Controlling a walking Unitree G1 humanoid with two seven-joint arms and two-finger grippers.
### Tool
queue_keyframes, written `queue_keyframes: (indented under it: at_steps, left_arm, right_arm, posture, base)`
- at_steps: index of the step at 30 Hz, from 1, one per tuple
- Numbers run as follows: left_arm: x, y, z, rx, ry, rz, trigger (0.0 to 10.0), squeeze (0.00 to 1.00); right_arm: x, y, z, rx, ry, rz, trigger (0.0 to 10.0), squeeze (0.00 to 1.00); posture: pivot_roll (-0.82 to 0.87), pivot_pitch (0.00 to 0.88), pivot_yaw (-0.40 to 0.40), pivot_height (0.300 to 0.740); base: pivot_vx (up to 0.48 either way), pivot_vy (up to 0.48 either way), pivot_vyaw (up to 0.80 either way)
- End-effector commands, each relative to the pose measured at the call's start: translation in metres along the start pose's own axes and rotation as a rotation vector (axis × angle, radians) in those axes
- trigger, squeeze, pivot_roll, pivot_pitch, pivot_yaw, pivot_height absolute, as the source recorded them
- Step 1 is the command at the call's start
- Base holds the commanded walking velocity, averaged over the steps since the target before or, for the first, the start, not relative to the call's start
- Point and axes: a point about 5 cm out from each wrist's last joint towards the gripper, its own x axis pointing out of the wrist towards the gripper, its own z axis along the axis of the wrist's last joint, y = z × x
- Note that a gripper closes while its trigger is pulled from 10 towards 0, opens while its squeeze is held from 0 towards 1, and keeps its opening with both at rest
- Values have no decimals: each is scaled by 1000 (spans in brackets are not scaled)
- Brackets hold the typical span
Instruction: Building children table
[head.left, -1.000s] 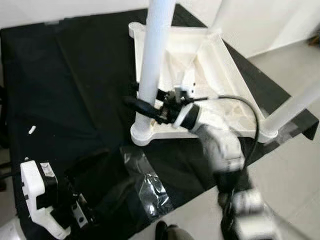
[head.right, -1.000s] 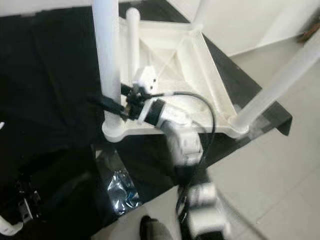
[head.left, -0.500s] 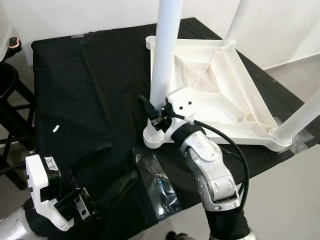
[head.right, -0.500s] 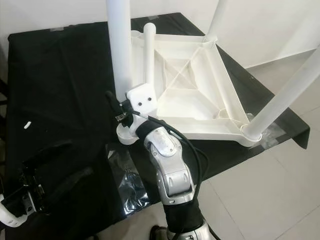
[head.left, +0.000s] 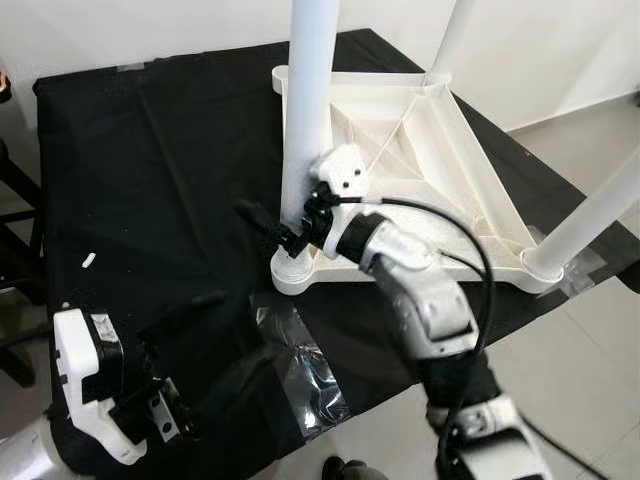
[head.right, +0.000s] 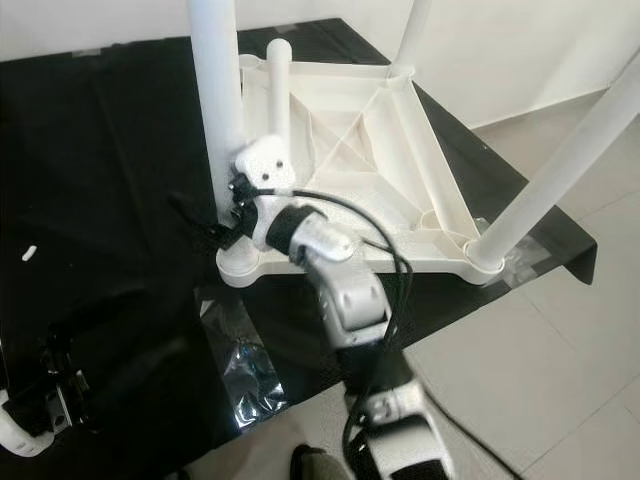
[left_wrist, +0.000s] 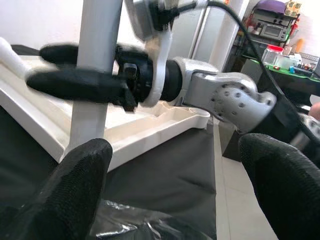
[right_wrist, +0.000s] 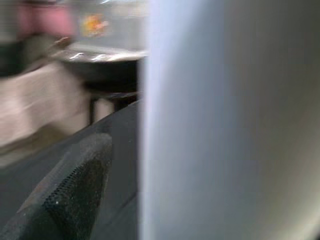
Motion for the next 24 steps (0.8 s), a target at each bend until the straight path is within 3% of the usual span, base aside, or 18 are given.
queue_keyframes:
  at_steps: [1, 4, 15, 16, 18, 19, 24]
  left_arm:
    - [-1, -2, -1, 0, 21, -5, 10000, 0]
    - [-3, -4, -1, -5, 25, 1, 10000, 0]
    - [-7, -8, -2, -19, 34, 16, 10000, 0]
    - [-8, -8, -2, -21, 35, 17, 10000, 0]
    - [-8, -8, -2, -21, 35, 17, 10000, 0]
    - [-8, -9, -2, -21, 36, 20, 10000, 0]
    - [-9, -10, -1, -23, 35, 26, 10000, 0]
  right_arm:
    - [1, -2, -2, -1, -5, 58, 10000, 0]
    - [1, -23, 0, 0, -11, 87, 10000, 0]
    - [8, -39, 18, 53, -64, 238, 10000, 0]
    - [8, -40, 19, 60, -74, 256, 3922, 0]
    - [8, -40, 19, 60, -74, 256, 3922, 0]
    - [9, -42, 20, 66, -83, 280, 0, 0]
    - [12, -44, 20, 74, -98, 334, 0, 0]
  posture:
    - [152, 222, -83, 740]
    - [168, 228, -87, 740]
    - [175, 248, -93, 740]
    - [176, 250, -94, 740]
    - [176, 250, -94, 740]
    - [177, 254, -97, 740]
    - [173, 256, -99, 740]
  base:
    - [0, 0, 0]
    - [0, 0, 0]
    - [0, 0, 0]
    - [0, 0, 0]
    - [0, 0, 0]
    - [0, 0, 0]
    - [0, 0, 0]
